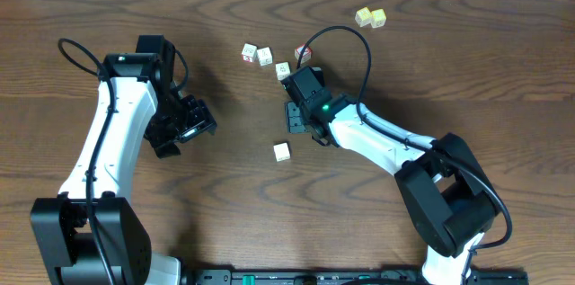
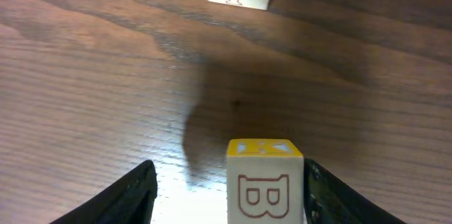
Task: Lift 3 blocks
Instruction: 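Lower the right gripper onto the yellow K block and close, then carry the K block with the right gripper beside the green J block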
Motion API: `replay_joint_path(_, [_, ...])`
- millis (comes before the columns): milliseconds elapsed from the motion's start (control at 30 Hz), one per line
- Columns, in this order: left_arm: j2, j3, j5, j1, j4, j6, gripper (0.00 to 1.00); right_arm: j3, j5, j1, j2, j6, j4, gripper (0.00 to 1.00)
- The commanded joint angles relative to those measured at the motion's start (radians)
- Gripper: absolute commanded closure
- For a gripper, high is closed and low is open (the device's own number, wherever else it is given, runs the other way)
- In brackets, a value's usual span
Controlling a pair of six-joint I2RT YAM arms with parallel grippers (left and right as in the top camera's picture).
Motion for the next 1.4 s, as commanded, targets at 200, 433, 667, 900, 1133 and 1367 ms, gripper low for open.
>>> replay_joint_path(200, [-0.007,-0.004,-0.013,0.004,-0.003,-0.008,0.23,0.015,0.07,-0.008,0.058,0.071,-0.012,0.5])
replay_joint_path(433, [-0.007,-0.004,-0.014,0.004,-0.003,-0.008,0.24,0.019,0.041,-0.012,0.049,0.078,-0.042,0.74])
replay_joint_path(667, [-0.007,-0.004,-0.013,0.004,-0.003,-0.008,0.24,0.076,0.01,-0.013,0.032,0.13,-0.23,0.79])
replay_joint_path(900, [-0.007,-0.004,-0.013,0.004,-0.003,-0.009,0.23,0.089,-0.097,-0.01,0.032,0.254,-0.412,0.79])
replay_joint_path(1133, [-0.007,-0.004,-0.013,0.004,-0.003,-0.008,0.23,0.089,-0.066,-0.01,0.032,0.235,-0.365,0.67])
replay_joint_path(1367, [-0.007,-0.004,-0.013,0.004,-0.003,-0.008,0.24,0.09,-0.046,-0.018,0.031,0.188,-0.357,0.58])
